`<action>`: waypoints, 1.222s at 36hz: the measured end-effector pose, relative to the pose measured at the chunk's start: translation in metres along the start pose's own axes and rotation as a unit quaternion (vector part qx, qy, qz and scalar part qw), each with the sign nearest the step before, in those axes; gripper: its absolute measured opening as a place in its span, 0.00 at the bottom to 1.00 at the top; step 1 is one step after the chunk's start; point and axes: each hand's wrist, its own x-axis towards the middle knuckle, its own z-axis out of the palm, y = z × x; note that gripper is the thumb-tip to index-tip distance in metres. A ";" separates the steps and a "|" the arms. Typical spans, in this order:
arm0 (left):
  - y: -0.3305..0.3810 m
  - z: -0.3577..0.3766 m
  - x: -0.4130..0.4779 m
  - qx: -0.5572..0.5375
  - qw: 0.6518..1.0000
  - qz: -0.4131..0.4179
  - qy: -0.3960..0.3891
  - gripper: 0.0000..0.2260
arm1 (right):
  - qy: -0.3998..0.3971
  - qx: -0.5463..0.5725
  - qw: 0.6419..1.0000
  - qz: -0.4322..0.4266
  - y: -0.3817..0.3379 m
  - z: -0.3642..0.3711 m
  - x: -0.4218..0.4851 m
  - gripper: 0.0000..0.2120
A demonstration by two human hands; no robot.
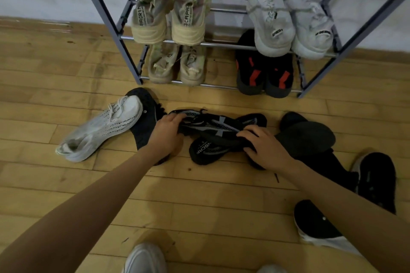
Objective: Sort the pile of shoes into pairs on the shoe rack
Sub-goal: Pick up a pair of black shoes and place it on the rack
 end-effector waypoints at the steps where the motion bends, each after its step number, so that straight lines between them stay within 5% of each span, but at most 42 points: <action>1: -0.002 -0.001 0.005 0.027 1.000 0.001 -0.004 0.24 | 0.000 0.022 1.000 0.012 -0.002 -0.001 0.002 0.19; 6: -0.005 -0.002 0.018 0.140 0.989 0.041 0.010 0.16 | 0.038 0.093 0.995 0.029 -0.004 0.000 0.014 0.12; 12: -0.001 0.005 0.010 0.126 0.976 0.111 0.136 0.10 | 0.156 0.136 0.974 0.087 0.006 -0.018 0.038 0.08; 15: 0.011 0.008 0.003 0.121 0.972 0.109 0.170 0.08 | 0.134 0.149 0.968 0.150 0.006 -0.023 0.053 0.13; 19: 0.023 0.009 0.004 0.123 0.990 0.039 0.062 0.09 | 0.060 0.112 0.970 0.207 -0.002 -0.007 0.053 0.19; 24: 0.023 0.011 0.008 0.013 0.999 0.052 0.005 0.15 | -0.023 0.149 0.975 0.165 -0.016 0.024 0.034 0.18; 30: 0.005 0.004 -0.006 -0.018 0.996 -0.083 0.035 0.40 | 0.030 0.135 0.989 0.052 -0.032 0.025 0.033 0.24; 33: -0.001 0.001 -0.010 -0.059 0.990 -0.127 0.000 0.43 | -0.009 0.091 0.996 -0.015 -0.050 0.032 0.039 0.27; 37: 0.000 -0.004 -0.005 -0.033 0.992 -0.117 -0.031 0.42 | -0.054 0.040 0.998 0.015 -0.071 0.045 0.047 0.36; 44: 0.008 -0.008 -0.008 -0.012 0.994 -0.112 0.012 0.38 | -0.079 -0.044 0.995 -0.044 -0.088 0.046 0.052 0.14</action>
